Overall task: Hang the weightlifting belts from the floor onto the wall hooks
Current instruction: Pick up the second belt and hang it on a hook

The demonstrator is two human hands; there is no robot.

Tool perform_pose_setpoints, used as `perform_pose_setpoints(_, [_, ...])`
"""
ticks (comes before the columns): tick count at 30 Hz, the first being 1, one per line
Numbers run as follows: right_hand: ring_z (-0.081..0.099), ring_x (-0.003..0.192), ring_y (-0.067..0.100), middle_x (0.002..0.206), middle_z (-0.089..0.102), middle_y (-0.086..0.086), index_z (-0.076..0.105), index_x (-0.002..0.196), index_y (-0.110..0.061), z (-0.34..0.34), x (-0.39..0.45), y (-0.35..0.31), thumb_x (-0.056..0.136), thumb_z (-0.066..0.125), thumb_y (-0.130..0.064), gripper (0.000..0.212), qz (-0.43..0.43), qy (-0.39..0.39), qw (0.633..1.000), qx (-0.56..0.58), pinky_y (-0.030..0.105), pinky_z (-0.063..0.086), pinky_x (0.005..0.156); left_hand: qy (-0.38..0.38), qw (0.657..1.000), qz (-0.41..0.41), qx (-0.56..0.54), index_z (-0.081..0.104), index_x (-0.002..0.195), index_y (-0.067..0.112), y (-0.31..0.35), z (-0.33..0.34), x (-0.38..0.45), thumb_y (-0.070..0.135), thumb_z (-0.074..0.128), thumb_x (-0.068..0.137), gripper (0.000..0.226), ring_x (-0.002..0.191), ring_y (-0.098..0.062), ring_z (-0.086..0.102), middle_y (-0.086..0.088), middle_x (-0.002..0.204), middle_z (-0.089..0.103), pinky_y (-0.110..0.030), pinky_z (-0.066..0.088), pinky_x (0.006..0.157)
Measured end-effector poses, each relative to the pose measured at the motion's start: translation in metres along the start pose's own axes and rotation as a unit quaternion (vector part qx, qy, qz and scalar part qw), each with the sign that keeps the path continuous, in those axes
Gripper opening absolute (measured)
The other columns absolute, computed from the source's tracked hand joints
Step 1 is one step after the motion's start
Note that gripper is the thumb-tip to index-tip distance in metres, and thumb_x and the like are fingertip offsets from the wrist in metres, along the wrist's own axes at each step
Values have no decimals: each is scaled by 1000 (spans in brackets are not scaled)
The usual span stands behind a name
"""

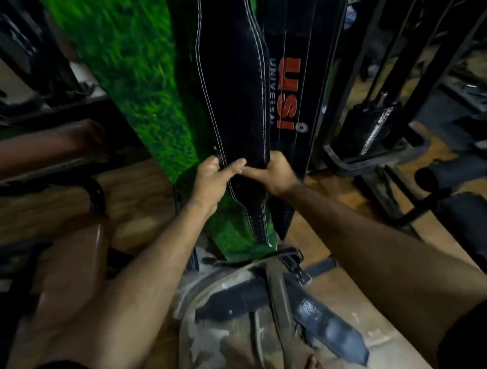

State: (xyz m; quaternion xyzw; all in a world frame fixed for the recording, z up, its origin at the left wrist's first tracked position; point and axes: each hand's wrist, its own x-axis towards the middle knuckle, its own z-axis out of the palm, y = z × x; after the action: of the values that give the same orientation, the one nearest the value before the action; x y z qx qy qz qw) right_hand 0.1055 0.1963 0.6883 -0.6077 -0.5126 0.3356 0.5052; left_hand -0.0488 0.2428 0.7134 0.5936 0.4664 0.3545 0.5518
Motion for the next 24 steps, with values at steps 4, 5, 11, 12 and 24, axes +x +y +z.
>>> perform_pose_setpoints(4, [76, 98, 18, 105, 79, 5, 77, 108, -8, 13, -5, 39, 62, 86, -53, 65, 36, -10, 999, 5, 48, 62, 88, -16, 999, -39, 19, 60, 69, 5, -37, -3, 9, 9, 81, 84, 25, 73, -2, 72, 7, 70, 74, -20, 54, 76])
perform_pose_setpoints(5, [76, 97, 18, 103, 79, 5, 78, 106, -9, 17, -9, 51, 60, 86, -56, 67, 50, -14, 999, 1, 49, 62, 86, -20, 999, -44, 22, 62, 71, 2, -47, -2, 7, 11, 83, 81, 25, 72, -4, 72, 5, 71, 75, -24, 56, 76])
perform_pose_setpoints(11, [77, 95, 19, 100, 80, 6, 78, 103, -6, 34, -28, 103, 61, 86, -60, 69, 104, -15, 994, 11, 50, 62, 85, -5, 995, -77, 59, 35, 62, 21, -87, 11, -7, 14, 82, 84, 52, 41, 9, 45, 23, 35, 40, -5, 35, 53])
perform_pose_setpoints(12, [77, 95, 19, 100, 80, 5, 79, 102, -7, 36, -30, 105, 60, 86, -62, 70, 110, -16, 994, 5, 50, 62, 84, -6, 995, -81, 60, 37, 62, 18, -94, 10, -6, 21, 85, 80, 51, 45, 8, 48, 23, 39, 44, -9, 40, 57])
perform_pose_setpoints(24, [73, 89, 27, 98, 76, 6, 72, 89, -18, 69, -127, 188, 64, 89, -43, 40, 385, 89, 918, -24, 46, 61, 83, -9, 971, -182, 155, 75, 92, 2, -221, 16, -82, 20, 76, 91, 18, 83, -23, 67, -15, 93, 77, -41, 56, 81])
